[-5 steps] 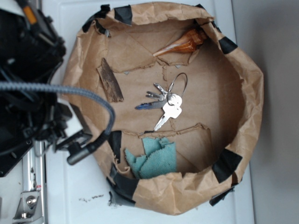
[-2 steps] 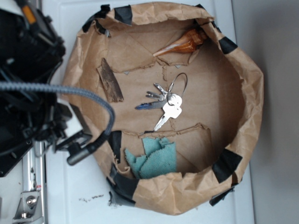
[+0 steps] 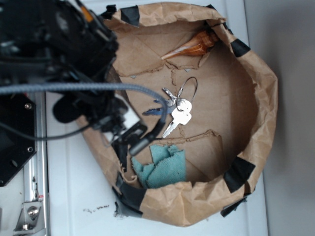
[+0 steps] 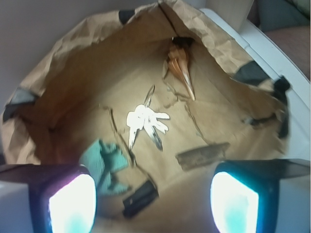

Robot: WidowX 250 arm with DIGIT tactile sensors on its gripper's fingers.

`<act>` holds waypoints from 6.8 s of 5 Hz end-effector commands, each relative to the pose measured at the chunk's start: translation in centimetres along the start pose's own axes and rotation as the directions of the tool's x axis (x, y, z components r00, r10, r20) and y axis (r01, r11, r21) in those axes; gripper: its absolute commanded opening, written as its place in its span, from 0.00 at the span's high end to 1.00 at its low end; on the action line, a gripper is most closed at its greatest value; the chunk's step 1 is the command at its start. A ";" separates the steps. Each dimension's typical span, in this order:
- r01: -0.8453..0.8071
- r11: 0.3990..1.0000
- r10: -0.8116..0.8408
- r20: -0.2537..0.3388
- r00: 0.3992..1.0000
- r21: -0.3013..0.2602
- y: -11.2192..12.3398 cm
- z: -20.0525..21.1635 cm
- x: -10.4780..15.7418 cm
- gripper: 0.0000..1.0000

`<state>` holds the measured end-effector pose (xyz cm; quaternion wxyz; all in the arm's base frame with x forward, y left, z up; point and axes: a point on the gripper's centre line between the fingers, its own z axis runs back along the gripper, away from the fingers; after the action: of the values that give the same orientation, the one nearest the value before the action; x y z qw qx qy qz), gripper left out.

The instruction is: Grab the silver keys.

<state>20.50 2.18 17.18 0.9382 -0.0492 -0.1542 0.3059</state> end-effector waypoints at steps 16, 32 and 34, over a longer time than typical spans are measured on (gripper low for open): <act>-0.155 0.986 0.146 0.141 0.979 0.056 0.2 -12.2 4.8 0.00; -0.127 0.991 0.131 -0.080 0.988 0.048 -3.8 -2.1 5.3 1.00; -0.073 0.994 0.082 -0.119 0.990 0.077 -3.3 -1.9 4.5 1.00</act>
<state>25.91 1.89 15.31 0.9348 -0.0302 -0.0554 0.3496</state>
